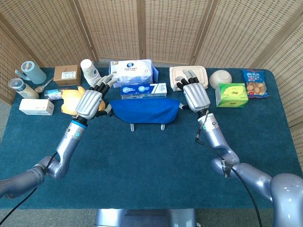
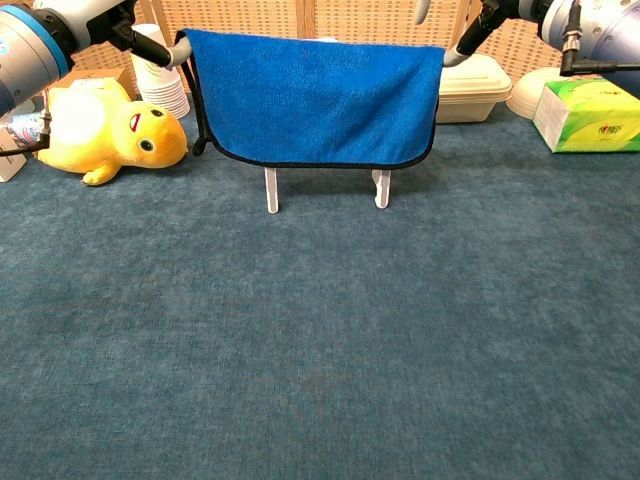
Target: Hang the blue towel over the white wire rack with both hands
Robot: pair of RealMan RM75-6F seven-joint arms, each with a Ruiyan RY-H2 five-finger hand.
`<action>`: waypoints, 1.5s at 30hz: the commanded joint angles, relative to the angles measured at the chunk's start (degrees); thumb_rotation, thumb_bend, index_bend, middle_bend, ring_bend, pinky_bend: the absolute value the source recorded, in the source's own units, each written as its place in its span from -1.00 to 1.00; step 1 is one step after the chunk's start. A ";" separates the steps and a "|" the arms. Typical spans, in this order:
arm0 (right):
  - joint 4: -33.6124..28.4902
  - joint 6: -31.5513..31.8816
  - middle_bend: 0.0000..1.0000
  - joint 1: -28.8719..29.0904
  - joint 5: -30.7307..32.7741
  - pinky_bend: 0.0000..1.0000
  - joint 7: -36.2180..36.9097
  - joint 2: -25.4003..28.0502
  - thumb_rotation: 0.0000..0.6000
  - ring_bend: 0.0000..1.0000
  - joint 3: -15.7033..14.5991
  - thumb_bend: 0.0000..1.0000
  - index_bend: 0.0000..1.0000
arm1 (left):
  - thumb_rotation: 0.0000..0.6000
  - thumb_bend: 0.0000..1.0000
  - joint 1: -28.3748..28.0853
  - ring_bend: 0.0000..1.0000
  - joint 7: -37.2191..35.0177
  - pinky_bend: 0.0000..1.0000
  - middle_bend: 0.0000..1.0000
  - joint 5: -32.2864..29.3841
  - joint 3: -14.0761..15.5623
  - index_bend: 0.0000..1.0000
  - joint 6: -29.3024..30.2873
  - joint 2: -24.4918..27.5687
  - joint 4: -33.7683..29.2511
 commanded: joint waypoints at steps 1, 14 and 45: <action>0.38 -0.10 -0.52 0.10 -0.49 -1.00 -0.39 0.13 1.00 -0.97 -0.41 -0.67 -0.17 | 1.00 0.23 0.21 -1.00 0.33 -1.00 -1.00 0.00 0.20 -0.97 -0.17 0.46 -0.38; 1.02 -0.41 -0.53 0.21 -1.97 -1.00 -2.17 1.00 1.00 -1.00 -1.77 -0.72 -0.22 | 1.00 0.10 0.83 -1.00 6.70 -1.00 -1.00 -1.72 1.46 -1.00 -3.56 4.38 -4.76; -6.00 3.05 -0.56 -3.33 -1.89 -1.00 -4.70 6.62 1.00 -1.00 -1.94 -0.72 -0.25 | 1.00 -0.08 4.79 -1.00 14.05 -1.00 -1.00 -8.27 0.37 -1.00 -2.71 13.39 -19.24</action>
